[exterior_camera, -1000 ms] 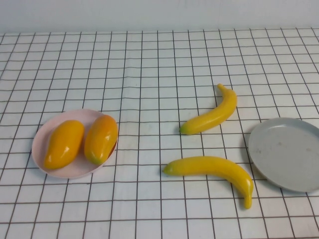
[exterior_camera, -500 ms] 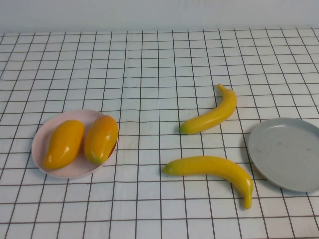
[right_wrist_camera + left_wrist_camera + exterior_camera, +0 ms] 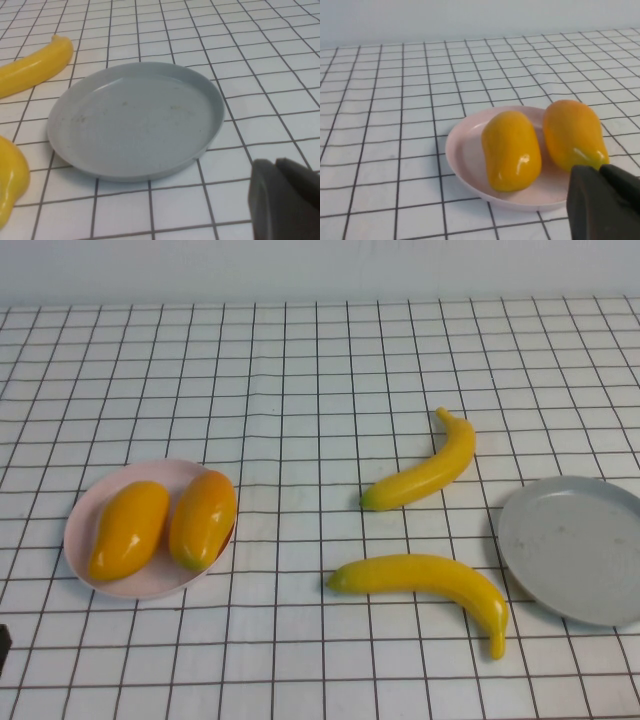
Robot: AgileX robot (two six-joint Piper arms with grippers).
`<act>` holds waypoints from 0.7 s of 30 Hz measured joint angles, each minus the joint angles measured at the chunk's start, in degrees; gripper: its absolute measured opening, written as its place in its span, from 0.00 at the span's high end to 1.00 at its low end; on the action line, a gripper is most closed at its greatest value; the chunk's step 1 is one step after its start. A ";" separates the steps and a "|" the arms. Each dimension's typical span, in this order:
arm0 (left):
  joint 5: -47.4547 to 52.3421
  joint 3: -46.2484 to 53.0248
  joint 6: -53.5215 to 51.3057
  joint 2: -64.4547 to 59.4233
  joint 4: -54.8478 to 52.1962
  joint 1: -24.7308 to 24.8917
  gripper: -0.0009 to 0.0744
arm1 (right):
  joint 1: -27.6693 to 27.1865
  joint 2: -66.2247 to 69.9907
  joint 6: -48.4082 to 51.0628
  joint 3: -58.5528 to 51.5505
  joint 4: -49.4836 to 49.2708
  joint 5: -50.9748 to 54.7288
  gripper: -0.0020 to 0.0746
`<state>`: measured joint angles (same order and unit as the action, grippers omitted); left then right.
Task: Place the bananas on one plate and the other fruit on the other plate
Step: Put another type of fruit in the right plate
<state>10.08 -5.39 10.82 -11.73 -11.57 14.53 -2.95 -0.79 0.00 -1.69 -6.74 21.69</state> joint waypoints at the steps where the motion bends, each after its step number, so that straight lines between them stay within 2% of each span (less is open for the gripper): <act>1: -1.05 1.40 0.00 1.10 1.07 -1.85 0.99 | 0.00 0.00 0.00 0.00 0.00 0.00 1.00; 11: 0.91 6.52 -11.53 11.95 8.14 -13.64 0.99 | 0.00 0.00 0.00 0.00 0.00 0.00 0.99; 21: 11.43 6.87 -12.88 12.31 10.02 -14.70 0.99 | 0.00 0.00 0.00 0.00 -0.10 0.00 1.00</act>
<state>21.51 1.48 -2.06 0.58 -1.55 -0.17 -2.95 -0.79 0.00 -1.69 -6.83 21.69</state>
